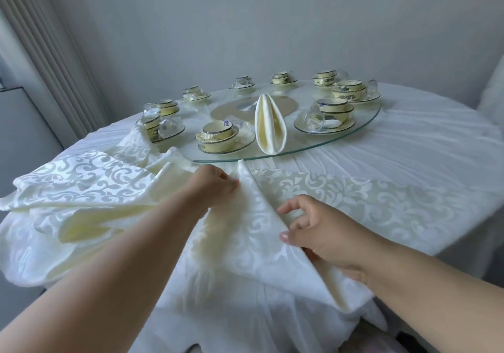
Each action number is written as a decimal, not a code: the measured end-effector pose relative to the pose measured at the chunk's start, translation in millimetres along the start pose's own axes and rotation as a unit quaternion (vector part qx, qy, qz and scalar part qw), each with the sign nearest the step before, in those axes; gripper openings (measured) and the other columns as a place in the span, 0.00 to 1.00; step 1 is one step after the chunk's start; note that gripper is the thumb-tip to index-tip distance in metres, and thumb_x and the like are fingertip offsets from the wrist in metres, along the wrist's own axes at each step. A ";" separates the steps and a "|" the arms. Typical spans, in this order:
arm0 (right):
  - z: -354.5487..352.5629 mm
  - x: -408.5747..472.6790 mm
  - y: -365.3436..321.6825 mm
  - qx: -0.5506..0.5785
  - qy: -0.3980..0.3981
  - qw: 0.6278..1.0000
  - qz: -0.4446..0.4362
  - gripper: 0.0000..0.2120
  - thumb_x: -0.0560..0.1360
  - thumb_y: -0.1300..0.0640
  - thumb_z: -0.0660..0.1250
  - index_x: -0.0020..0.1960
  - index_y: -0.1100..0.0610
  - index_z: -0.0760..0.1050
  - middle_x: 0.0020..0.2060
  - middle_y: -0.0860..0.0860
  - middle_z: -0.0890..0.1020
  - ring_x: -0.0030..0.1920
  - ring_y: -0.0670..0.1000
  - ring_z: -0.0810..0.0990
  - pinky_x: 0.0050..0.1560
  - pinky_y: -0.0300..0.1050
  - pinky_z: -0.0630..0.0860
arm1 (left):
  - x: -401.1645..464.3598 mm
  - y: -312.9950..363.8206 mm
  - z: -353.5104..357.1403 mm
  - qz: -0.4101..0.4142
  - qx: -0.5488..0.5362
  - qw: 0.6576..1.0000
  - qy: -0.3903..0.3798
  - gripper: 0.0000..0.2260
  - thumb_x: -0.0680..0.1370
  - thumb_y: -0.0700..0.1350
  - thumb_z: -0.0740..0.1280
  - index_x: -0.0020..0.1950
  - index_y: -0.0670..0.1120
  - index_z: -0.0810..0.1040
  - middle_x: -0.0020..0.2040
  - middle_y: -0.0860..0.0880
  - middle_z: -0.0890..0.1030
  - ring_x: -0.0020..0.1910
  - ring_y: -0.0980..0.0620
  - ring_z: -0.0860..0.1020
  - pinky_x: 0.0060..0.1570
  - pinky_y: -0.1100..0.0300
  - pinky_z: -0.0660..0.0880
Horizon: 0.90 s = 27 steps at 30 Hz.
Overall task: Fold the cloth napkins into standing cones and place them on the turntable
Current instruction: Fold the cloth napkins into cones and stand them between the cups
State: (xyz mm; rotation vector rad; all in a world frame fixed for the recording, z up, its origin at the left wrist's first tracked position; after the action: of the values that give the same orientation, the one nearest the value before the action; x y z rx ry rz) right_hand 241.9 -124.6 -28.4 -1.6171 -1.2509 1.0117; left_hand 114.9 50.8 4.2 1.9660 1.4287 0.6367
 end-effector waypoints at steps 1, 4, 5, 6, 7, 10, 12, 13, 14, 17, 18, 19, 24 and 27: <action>-2.9 2.7 1.7 -0.019 0.009 1.000 -0.004 0.13 0.74 0.58 0.70 0.55 0.47 0.72 0.35 0.47 0.77 0.30 0.40 0.73 0.36 0.34 0.69 | 6.3 -0.5 5.1 -0.005 0.021 1.000 0.005 0.11 0.75 0.46 0.69 0.34 0.44 0.76 0.33 0.45 0.78 0.29 0.49 0.73 0.29 0.64 0.67; -10.4 13.1 1.1 -0.110 0.020 0.994 -0.024 0.10 0.75 0.57 0.69 0.55 0.49 0.74 0.30 0.45 0.73 0.24 0.40 0.69 0.31 0.33 0.66 | 18.8 -1.7 15.2 -0.005 0.094 0.995 0.020 0.13 0.76 0.49 0.68 0.33 0.46 0.73 0.32 0.48 0.76 0.32 0.47 0.74 0.32 0.62 0.67; -11.3 16.7 0.3 -0.139 0.018 0.990 -0.028 0.11 0.75 0.57 0.69 0.56 0.48 0.74 0.29 0.45 0.72 0.25 0.40 0.70 0.33 0.34 0.67 | 20.4 -1.8 17.5 0.001 0.124 0.992 0.027 0.14 0.76 0.49 0.67 0.33 0.46 0.72 0.30 0.49 0.75 0.33 0.47 0.73 0.32 0.62 0.66; -11.2 19.6 -0.4 -0.162 0.013 0.986 -0.031 0.12 0.75 0.56 0.69 0.58 0.48 0.74 0.29 0.45 0.72 0.27 0.41 0.70 0.34 0.35 0.67 | 19.5 -1.4 19.3 0.007 0.147 0.989 0.035 0.15 0.77 0.50 0.66 0.32 0.46 0.71 0.29 0.50 0.74 0.33 0.47 0.73 0.33 0.61 0.66; -10.5 21.8 -0.3 -0.178 0.008 0.983 -0.031 0.14 0.75 0.55 0.69 0.60 0.47 0.74 0.29 0.44 0.72 0.28 0.40 0.70 0.36 0.35 0.67 | 18.7 -2.2 21.7 0.014 0.162 0.986 0.039 0.16 0.77 0.51 0.64 0.32 0.46 0.70 0.29 0.51 0.74 0.33 0.46 0.73 0.33 0.60 0.66; -8.9 25.9 3.0 -0.189 -0.003 0.982 -0.023 0.18 0.75 0.53 0.70 0.64 0.47 0.73 0.32 0.43 0.71 0.32 0.40 0.71 0.45 0.37 0.71 | 12.1 -3.4 27.1 0.038 0.190 0.980 0.050 0.11 0.79 0.51 0.61 0.40 0.47 0.75 0.35 0.51 0.76 0.41 0.46 0.76 0.37 0.59 0.67; -9.5 26.5 4.3 -0.188 -0.001 0.982 -0.021 0.20 0.75 0.53 0.70 0.66 0.48 0.73 0.32 0.42 0.71 0.32 0.39 0.70 0.49 0.37 0.72 | 10.1 -4.3 29.0 0.057 0.181 0.980 0.065 0.08 0.79 0.51 0.61 0.47 0.48 0.76 0.41 0.51 0.78 0.47 0.46 0.77 0.42 0.57 0.70; -10.1 27.0 4.5 -0.191 0.002 0.981 -0.023 0.20 0.75 0.53 0.69 0.66 0.48 0.73 0.32 0.42 0.71 0.32 0.38 0.70 0.49 0.36 0.71 | 9.7 -4.3 29.6 0.065 0.172 0.980 0.072 0.07 0.79 0.50 0.61 0.51 0.48 0.76 0.44 0.50 0.79 0.49 0.45 0.77 0.46 0.55 0.72; -10.2 27.2 4.5 -0.197 0.004 0.980 -0.026 0.20 0.75 0.52 0.69 0.67 0.48 0.73 0.31 0.42 0.71 0.32 0.38 0.69 0.48 0.35 0.70 | 9.6 -4.4 30.0 0.069 0.166 0.981 0.078 0.07 0.79 0.49 0.62 0.53 0.48 0.75 0.47 0.49 0.80 0.51 0.44 0.77 0.51 0.54 0.72; -8.9 27.1 4.0 -0.217 0.007 0.976 -0.030 0.21 0.75 0.51 0.69 0.68 0.48 0.73 0.30 0.42 0.69 0.31 0.38 0.67 0.41 0.33 0.66 | 11.3 -3.9 32.3 0.074 0.160 0.981 0.077 0.08 0.78 0.48 0.62 0.55 0.48 0.75 0.51 0.48 0.80 0.54 0.44 0.76 0.57 0.49 0.72; -8.7 26.4 3.5 -0.224 0.007 0.974 -0.030 0.21 0.76 0.51 0.68 0.68 0.48 0.72 0.30 0.42 0.68 0.31 0.38 0.67 0.38 0.32 0.64 | 11.6 -2.6 32.7 0.077 0.157 0.982 0.075 0.07 0.78 0.47 0.62 0.55 0.48 0.75 0.50 0.48 0.80 0.54 0.44 0.76 0.57 0.49 0.72; -8.6 25.5 2.7 -0.229 0.007 0.973 -0.031 0.21 0.76 0.50 0.68 0.68 0.48 0.72 0.29 0.42 0.68 0.31 0.38 0.66 0.37 0.32 0.63 | 11.7 -1.6 32.9 0.080 0.151 0.983 0.073 0.07 0.78 0.47 0.63 0.55 0.48 0.75 0.49 0.48 0.80 0.53 0.44 0.76 0.56 0.49 0.72; -8.8 21.2 1.5 -0.239 0.010 0.970 -0.039 0.22 0.76 0.50 0.68 0.69 0.49 0.71 0.24 0.42 0.71 0.30 0.38 0.68 0.50 0.35 0.73 | 14.1 -1.3 29.5 0.070 0.100 0.990 0.075 0.13 0.77 0.48 0.66 0.60 0.48 0.75 0.47 0.52 0.76 0.51 0.49 0.76 0.46 0.60 0.70; -9.1 19.7 2.1 -0.254 0.018 0.966 -0.046 0.21 0.76 0.50 0.68 0.68 0.50 0.73 0.23 0.42 0.70 0.33 0.39 0.71 0.61 0.43 0.73 | 16.3 2.0 30.5 0.073 0.095 0.990 0.073 0.15 0.76 0.48 0.68 0.62 0.48 0.74 0.50 0.51 0.78 0.49 0.49 0.76 0.45 0.60 0.69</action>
State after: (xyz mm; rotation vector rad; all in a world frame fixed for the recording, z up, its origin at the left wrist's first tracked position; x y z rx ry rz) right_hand 254.5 -106.9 -29.5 -1.9233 -1.6357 0.6277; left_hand 142.3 59.8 -15.1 2.2285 1.4899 0.7467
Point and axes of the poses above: each hand's wrist, its own x-axis towards the middle knuckle, its own z-axis out of the palm, y = z × x, the point moved 9 cm from there along x, towards the middle knuckle
